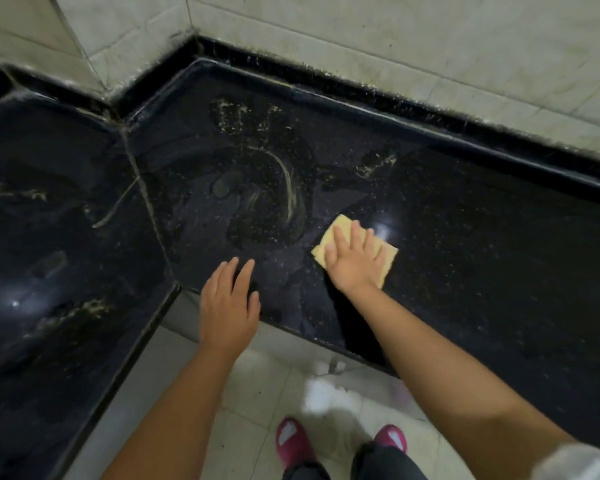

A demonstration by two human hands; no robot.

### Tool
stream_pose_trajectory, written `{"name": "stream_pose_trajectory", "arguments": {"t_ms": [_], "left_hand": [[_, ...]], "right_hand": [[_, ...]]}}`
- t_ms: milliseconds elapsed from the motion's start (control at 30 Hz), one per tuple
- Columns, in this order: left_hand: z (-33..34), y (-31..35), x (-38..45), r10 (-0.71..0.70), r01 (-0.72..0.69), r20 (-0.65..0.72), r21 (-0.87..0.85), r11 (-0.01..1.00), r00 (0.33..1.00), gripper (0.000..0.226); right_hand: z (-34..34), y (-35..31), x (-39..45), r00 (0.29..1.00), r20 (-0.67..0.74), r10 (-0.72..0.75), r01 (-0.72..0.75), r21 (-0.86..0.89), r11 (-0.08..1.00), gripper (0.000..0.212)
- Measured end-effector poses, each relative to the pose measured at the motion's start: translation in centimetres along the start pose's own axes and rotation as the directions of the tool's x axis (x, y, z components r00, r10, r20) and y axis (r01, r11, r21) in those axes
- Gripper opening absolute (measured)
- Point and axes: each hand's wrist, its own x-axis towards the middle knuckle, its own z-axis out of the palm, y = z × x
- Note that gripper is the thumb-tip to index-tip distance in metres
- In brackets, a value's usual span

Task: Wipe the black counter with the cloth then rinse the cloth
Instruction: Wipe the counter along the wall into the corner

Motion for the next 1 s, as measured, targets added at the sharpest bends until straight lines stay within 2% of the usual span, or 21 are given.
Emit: {"name": "stream_pose_trajectory", "arguments": {"t_ms": [100,167,233,300,333,400,500,567,633,667,733,800,867,967,1000], "left_hand": [[-0.7,-1.8,-0.9,-0.044,0.04,0.048,0.078,0.996,0.998,0.047],[-1.0,-2.3,-0.9,-0.054,0.043,0.095,0.114,0.993,0.994,0.046],[-1.0,-2.0,-0.6,-0.055,0.041,0.119,0.119,0.992,0.991,0.046],[-1.0,-1.4,-0.1,-0.069,0.057,0.124,0.097,0.994,0.99,0.046],[-0.9,-1.1,0.2,-0.088,0.079,0.117,0.084,0.993,0.989,0.044],[-0.7,-0.4,0.8,-0.151,0.146,0.097,0.058,0.988,0.984,0.042],[-0.3,0.3,1.1,-0.254,0.252,0.111,0.03,0.967,0.961,0.051],[0.3,0.4,1.2,-0.254,0.252,0.123,0.036,0.967,0.959,0.051],[0.8,0.4,1.3,-0.253,0.249,0.132,0.042,0.968,0.959,0.052],[1.1,0.3,1.3,-0.255,0.252,0.135,0.038,0.967,0.957,0.055],[1.2,0.3,1.3,-0.267,0.264,0.138,0.038,0.964,0.954,0.057],[1.3,0.3,1.4,-0.267,0.265,0.12,0.031,0.964,0.956,0.056],[1.3,0.2,1.5,-0.265,0.265,0.121,0.017,0.964,0.957,0.056],[1.3,0.1,1.6,-0.269,0.269,0.111,0.014,0.963,0.957,0.057],[1.3,0.1,1.5,-0.273,0.274,0.12,0.012,0.962,0.955,0.058]], "right_hand": [[2.0,-3.9,-1.5,0.978,0.043,-0.203,0.204,-0.023,0.979,0.052],[3.3,-5.2,-3.2,0.94,0.021,-0.341,0.341,-0.041,0.939,0.071],[3.6,-4.7,-5.0,0.898,0.059,-0.435,0.439,-0.083,0.895,0.089],[3.9,-2.3,-6.5,0.869,0.096,-0.485,0.494,-0.149,0.856,0.083],[3.8,-0.7,-7.5,0.865,0.075,-0.497,0.501,-0.212,0.839,0.074],[3.9,3.1,-9.2,0.903,0.069,-0.424,0.427,-0.246,0.87,0.054],[3.1,9.9,-10.1,0.954,0.056,-0.295,0.3,-0.233,0.925,0.047],[1.2,12.7,-9.6,0.986,0.048,-0.161,0.167,-0.208,0.964,0.062],[0.2,14.3,-7.8,0.993,-0.038,-0.113,0.102,-0.214,0.971,0.094],[-0.5,14.3,-7.1,0.999,-0.025,-0.037,0.032,-0.174,0.984,0.093],[-1.5,13.1,-5.1,0.995,-0.022,0.097,-0.099,-0.095,0.991,0.061],[-2.2,10.8,-2.9,0.985,-0.037,0.171,-0.172,-0.039,0.984,0.049],[-2.1,7.7,-1.0,0.992,-0.003,0.124,-0.124,-0.028,0.992,0.049],[-0.4,2.4,-0.7,0.989,0.073,-0.127,0.132,-0.066,0.989,0.05],[0.4,1.0,-1.2,0.973,0.082,-0.215,0.221,-0.079,0.972,0.057]]}}
